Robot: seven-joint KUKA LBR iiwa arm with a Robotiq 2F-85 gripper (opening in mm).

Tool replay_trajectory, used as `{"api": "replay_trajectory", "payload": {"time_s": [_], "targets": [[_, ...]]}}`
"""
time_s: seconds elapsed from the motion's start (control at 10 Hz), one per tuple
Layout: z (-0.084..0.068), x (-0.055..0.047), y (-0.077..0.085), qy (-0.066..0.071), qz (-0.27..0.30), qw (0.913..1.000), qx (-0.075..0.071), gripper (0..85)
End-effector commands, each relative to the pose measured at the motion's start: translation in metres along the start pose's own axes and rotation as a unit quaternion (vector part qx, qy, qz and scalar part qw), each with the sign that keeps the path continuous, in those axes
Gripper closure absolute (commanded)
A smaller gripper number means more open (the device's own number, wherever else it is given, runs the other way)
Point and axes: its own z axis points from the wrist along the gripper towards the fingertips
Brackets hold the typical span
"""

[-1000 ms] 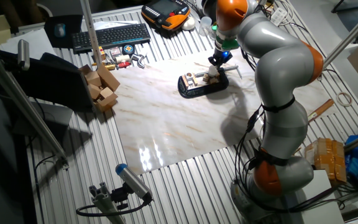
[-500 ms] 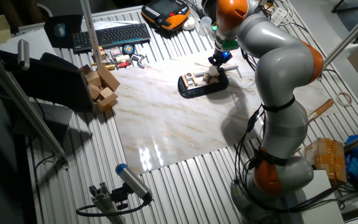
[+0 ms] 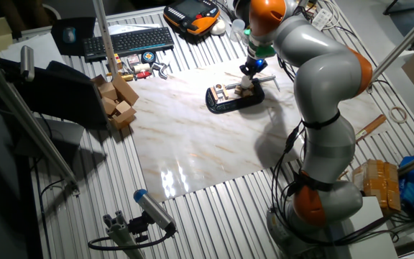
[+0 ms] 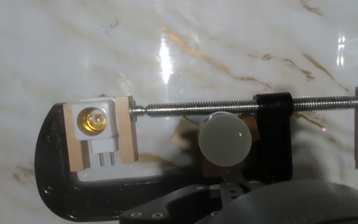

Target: Install the light bulb by rotating it

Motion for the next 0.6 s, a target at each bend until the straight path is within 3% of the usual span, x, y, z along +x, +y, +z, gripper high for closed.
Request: {"api": "replay_trajectory", "payload": {"time_s": [0.0,0.5], "targets": [[0.0008,-0.0012,0.0006,-0.001,0.001,1.0000,0.001,85.0],[0.0013,-0.0086,0.0050,-0.005,-0.001,1.0000,0.005,85.0]]}}
